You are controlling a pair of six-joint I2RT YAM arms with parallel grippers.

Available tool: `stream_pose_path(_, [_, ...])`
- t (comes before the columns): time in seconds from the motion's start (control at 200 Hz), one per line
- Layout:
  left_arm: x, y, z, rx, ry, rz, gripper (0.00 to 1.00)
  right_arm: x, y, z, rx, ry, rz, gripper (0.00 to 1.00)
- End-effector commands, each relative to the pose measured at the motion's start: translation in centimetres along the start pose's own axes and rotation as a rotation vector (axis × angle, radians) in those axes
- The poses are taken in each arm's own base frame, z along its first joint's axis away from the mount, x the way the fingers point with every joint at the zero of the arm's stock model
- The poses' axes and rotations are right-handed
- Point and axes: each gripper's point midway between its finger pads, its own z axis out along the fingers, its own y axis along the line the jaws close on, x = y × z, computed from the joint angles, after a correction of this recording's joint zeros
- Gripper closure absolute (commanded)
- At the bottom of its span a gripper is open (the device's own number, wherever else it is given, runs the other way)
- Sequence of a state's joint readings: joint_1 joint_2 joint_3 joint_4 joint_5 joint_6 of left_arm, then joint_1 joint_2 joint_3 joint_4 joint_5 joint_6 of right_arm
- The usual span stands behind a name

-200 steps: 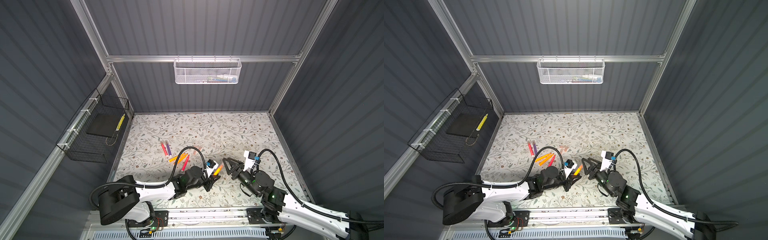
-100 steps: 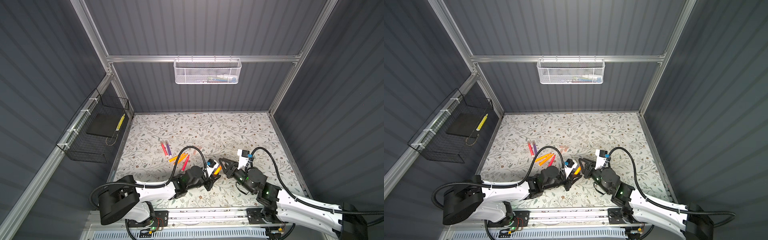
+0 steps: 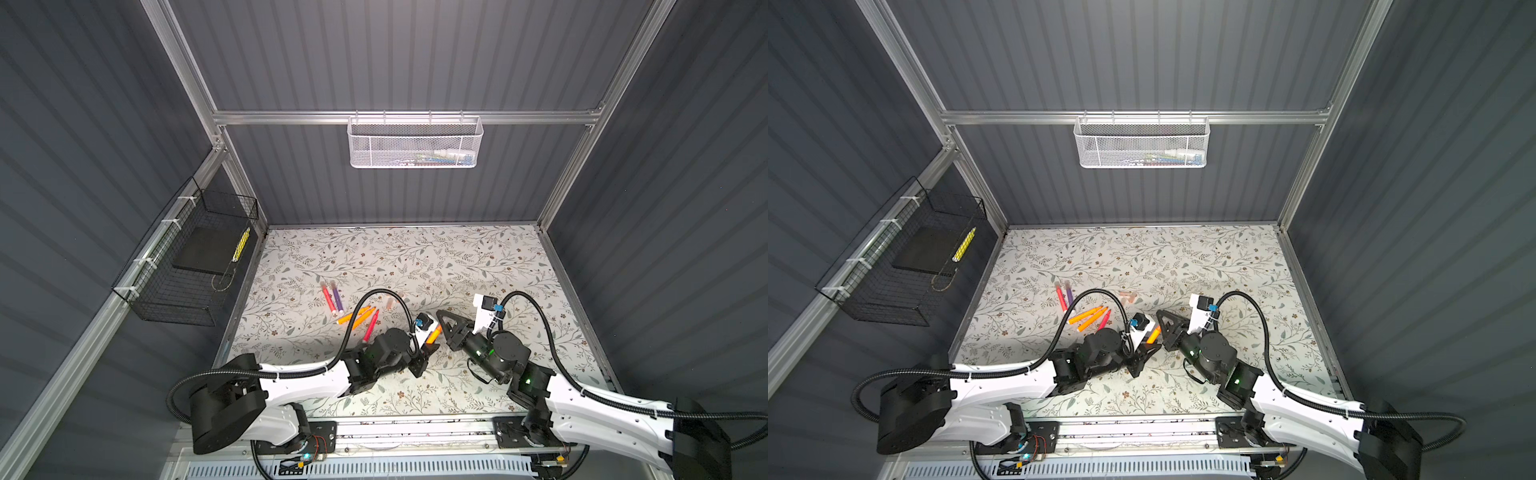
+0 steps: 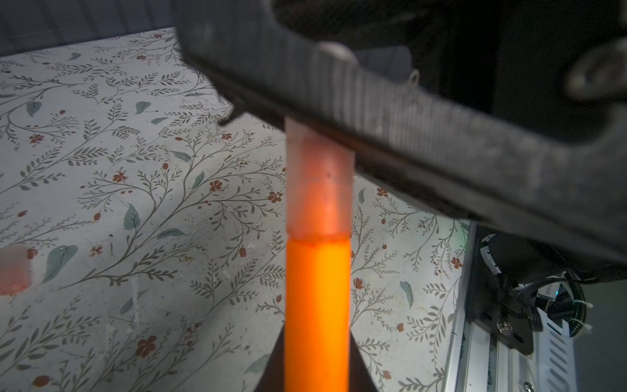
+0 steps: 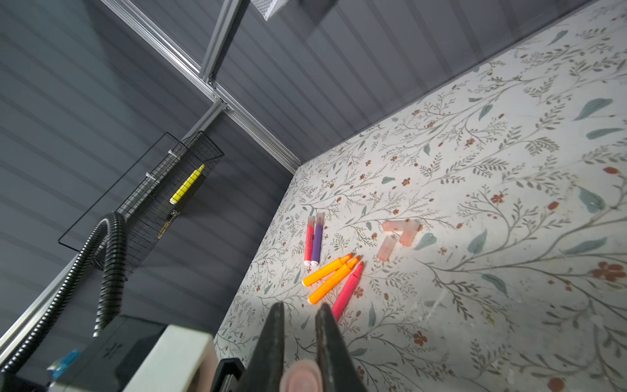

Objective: Insert the pens into the pen caps
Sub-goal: 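Open the right gripper and draw it back from the capped marker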

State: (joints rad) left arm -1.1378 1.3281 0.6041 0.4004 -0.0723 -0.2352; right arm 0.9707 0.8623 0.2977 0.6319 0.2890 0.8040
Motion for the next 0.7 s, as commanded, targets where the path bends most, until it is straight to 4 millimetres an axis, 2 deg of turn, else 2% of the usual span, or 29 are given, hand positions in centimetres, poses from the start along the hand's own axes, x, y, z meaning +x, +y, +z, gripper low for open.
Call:
stream_pose_path(0.0, [-6.9, 1.7, -1.6, -0.073, -0.183, -0.028, 1.0, 3.1, 1.2, -0.5, -0.106, 0.102, -0.035, 1.0])
stream_pose_path(0.195, [-10.6, 3.0, -3.0, -0.031, -0.271, -0.06, 1.0, 4.5, 1.8, -1.4, -0.161, 0.113, -0.067, 1.0])
stream_pose_path(0.405, [-13.7, 1.5, -4.2, 0.071, -0.33, -0.031, 1.0, 5.8, 3.5, -2.2, -0.262, 0.121, -0.15, 1.0])
stream_pose_path(0.56, [-14.7, 1.5, -4.9, 0.048, -0.353, 0.012, 1.0, 6.6, 4.7, -2.6, -0.323, 0.135, -0.174, 1.0])
stream_pose_path(0.695, [-16.5, 3.3, -6.0, -0.087, -0.378, 0.069, 1.0, 7.5, 3.8, -2.1, -0.241, 0.168, -0.159, 1.0])
